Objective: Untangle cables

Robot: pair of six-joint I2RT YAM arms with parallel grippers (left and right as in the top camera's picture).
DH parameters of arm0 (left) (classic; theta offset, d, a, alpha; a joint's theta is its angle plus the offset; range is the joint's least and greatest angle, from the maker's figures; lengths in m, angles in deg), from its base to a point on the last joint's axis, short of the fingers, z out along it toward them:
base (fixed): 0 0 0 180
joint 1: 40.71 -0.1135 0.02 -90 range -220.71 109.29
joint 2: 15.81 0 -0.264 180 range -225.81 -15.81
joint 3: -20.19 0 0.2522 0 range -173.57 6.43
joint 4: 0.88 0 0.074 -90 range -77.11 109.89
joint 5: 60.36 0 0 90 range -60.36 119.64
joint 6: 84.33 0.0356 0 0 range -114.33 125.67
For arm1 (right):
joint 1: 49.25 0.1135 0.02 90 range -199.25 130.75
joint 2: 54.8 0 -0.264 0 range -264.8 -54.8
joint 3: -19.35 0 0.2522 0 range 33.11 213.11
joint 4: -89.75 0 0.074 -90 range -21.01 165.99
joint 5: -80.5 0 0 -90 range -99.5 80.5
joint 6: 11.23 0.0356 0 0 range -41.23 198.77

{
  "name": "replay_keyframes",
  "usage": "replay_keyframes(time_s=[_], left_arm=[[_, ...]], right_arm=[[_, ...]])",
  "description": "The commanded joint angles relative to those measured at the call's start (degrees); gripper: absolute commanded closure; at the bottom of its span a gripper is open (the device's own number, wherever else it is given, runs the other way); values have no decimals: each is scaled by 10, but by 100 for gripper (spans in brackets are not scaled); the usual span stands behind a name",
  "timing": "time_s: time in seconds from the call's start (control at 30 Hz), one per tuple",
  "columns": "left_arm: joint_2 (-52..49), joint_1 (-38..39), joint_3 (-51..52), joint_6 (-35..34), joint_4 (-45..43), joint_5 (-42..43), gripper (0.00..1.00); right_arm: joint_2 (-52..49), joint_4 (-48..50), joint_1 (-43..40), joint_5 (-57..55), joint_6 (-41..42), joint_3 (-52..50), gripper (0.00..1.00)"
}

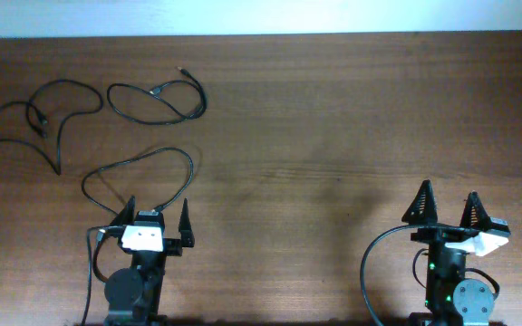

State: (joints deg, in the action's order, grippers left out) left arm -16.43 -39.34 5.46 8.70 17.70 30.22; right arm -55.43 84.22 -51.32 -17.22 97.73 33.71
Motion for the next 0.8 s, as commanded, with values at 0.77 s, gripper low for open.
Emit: replay_keyframes(time_s=[0.77], left_arm=[[3, -4, 4, 1, -1, -4, 1]], right_arm=[[4, -127, -1, 40, -225, -3, 2]])
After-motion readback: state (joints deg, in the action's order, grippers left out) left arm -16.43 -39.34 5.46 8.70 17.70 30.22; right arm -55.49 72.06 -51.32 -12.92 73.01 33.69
